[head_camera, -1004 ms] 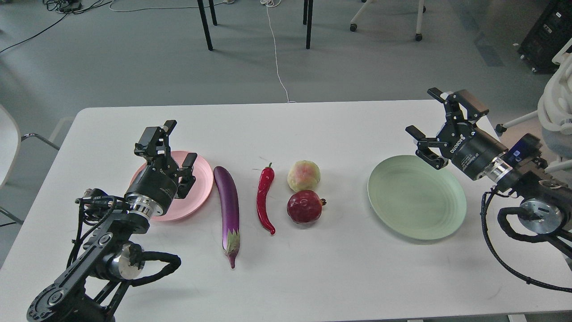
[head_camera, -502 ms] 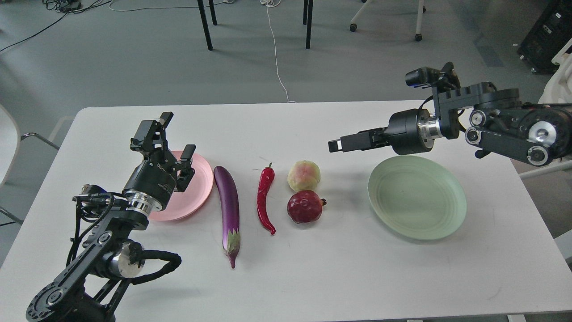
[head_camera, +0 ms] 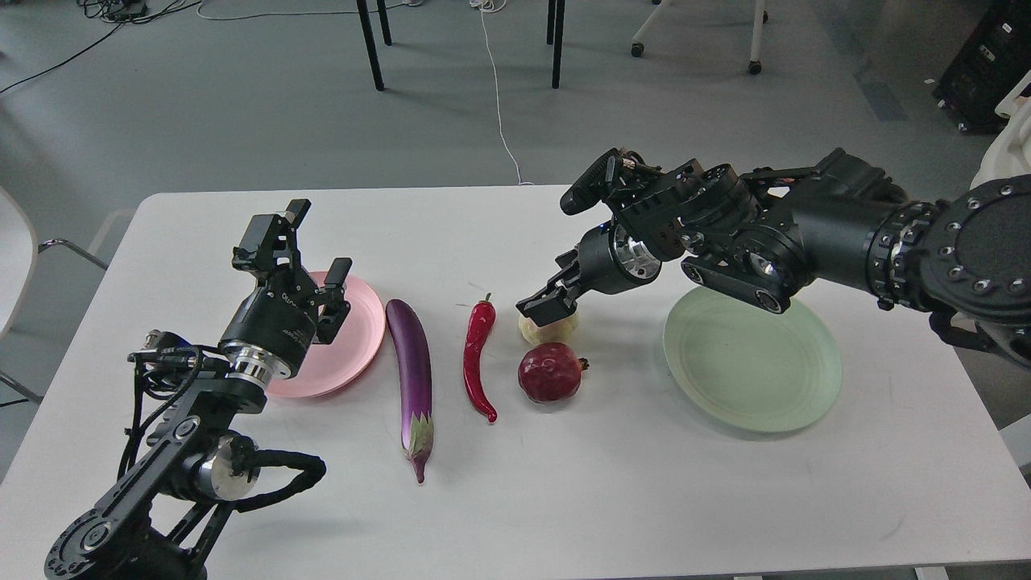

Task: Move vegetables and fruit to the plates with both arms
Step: 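Lower the right gripper and grasp the peach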

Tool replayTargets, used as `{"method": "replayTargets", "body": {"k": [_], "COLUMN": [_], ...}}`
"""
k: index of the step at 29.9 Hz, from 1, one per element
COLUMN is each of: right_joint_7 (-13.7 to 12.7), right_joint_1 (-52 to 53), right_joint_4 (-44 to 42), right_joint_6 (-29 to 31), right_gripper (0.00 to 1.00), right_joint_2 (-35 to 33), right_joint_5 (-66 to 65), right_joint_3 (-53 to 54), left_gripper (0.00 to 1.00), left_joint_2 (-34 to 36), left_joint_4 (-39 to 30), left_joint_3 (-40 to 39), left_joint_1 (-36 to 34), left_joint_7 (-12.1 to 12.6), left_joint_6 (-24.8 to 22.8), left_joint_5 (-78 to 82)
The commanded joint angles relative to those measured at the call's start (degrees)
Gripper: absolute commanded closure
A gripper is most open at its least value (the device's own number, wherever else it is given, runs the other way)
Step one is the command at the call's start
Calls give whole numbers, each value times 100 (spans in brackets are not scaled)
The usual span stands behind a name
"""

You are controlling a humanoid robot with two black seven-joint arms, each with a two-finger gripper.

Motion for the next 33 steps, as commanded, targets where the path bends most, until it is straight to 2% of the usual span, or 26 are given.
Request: {"method": "replayTargets", "body": {"k": [1,6,25,27,28,30,33], "right_joint_7": [0,0,0,0,0,0,0], "right_joint_1": [-111,-401,-726,-735,-735,-735,-735], "right_joint_4": [-205,-319,-284,-284,-284,-284,-267], "right_joint_6": [-95,-332,-561,-578,-596,-640,-710], "right_gripper": [2,3,6,10,16,36,55], "right_joint_2": [19,19,19,19,19,19,19], "right_joint_5": [0,9,71,71,71,71,71], "right_joint_3": [-179,-224,-136,-136,-136,-136,-136], "left_gripper": [0,0,0,0,0,0,0], "left_joint_2": [0,0,17,26,26,26,26], "left_joint_4": [-19,-28,-28,-28,-28,-45,-63], "left_joint_3": [1,-34,-43,-43,-43,-43,-43], "left_joint_1": [9,9,9,9,9,9,9], "left_joint_7": [0,0,0,0,0,0,0], "left_joint_6": [0,0,0,0,0,0,0], "left_joint_5": [-1,-1,-1,-1,-1,-1,-1]}}
